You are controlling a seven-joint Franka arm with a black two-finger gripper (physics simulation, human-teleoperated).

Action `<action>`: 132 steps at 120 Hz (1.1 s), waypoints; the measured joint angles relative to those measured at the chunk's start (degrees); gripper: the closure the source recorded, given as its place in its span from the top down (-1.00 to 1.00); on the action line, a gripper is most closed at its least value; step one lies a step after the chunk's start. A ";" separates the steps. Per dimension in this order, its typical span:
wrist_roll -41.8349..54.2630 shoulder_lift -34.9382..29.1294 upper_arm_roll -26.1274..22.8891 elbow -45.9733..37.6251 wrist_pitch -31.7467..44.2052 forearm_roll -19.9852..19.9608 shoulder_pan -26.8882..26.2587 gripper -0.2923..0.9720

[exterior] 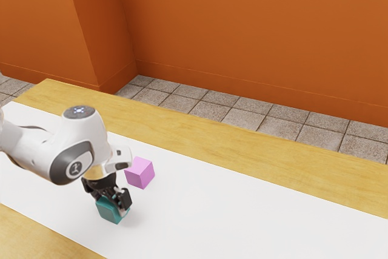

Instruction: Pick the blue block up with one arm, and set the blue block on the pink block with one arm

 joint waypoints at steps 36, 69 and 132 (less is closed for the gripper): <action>-1.63 -0.81 0.66 1.26 0.12 0.29 0.07 0.05; -3.10 -2.25 2.59 13.43 -14.50 1.05 0.30 0.02; -3.45 12.23 1.86 31.51 -21.84 2.42 0.29 0.02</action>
